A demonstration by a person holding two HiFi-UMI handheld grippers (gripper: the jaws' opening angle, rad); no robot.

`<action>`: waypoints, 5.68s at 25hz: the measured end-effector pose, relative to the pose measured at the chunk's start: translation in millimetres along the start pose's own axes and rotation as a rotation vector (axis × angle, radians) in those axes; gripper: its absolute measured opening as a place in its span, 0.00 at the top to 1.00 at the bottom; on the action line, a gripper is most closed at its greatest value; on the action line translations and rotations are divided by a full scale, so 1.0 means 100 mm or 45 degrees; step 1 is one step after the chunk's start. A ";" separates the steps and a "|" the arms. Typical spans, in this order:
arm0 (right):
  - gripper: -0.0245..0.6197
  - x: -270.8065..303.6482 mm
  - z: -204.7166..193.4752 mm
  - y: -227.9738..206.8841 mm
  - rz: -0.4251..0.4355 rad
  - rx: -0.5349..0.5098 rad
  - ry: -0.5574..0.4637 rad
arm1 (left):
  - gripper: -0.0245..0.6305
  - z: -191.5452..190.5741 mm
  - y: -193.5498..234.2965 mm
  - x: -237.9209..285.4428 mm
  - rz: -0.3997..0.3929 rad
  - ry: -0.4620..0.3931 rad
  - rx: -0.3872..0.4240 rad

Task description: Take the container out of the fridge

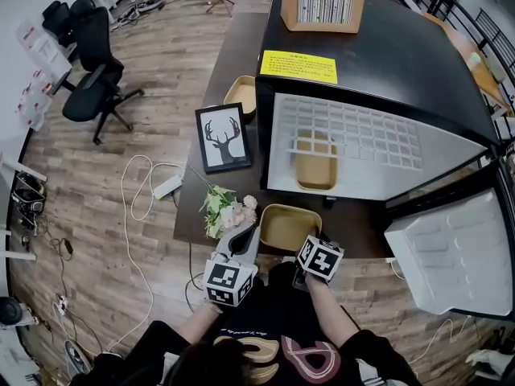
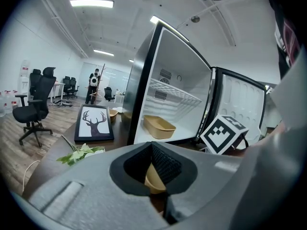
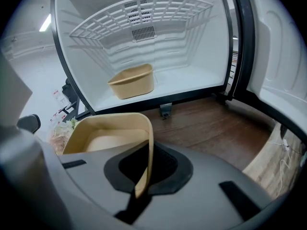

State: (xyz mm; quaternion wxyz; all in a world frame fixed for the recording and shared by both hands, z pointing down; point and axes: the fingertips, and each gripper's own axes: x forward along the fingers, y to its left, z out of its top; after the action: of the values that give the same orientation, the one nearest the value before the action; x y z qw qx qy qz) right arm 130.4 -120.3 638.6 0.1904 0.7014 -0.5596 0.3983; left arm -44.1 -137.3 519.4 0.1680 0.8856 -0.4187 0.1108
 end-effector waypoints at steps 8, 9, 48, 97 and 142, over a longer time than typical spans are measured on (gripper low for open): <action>0.94 0.09 -0.01 0.02 -0.019 -0.049 0.049 | 0.95 0.03 0.06 0.00 0.030 -0.010 0.001; 0.94 0.11 -0.02 0.02 -0.017 -0.048 0.057 | 0.95 0.03 0.06 0.01 0.029 -0.010 0.003; 0.57 -0.36 1.10 0.05 0.172 0.047 -0.283 | 0.95 0.14 0.07 0.22 0.009 -0.042 0.005; 0.93 0.48 1.72 -0.02 0.125 -0.006 -0.152 | 0.95 0.20 0.32 0.24 0.249 -0.055 -0.058; 0.94 -0.57 0.83 -1.00 -0.135 0.244 -0.265 | 0.95 0.08 -0.46 0.45 -0.198 -0.005 0.046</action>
State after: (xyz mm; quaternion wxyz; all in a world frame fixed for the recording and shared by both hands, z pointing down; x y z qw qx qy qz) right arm 249.2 -113.2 561.3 0.0844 0.7825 -0.4978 0.3645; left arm 20.0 -144.9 517.4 0.1592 0.9185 -0.3471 0.1031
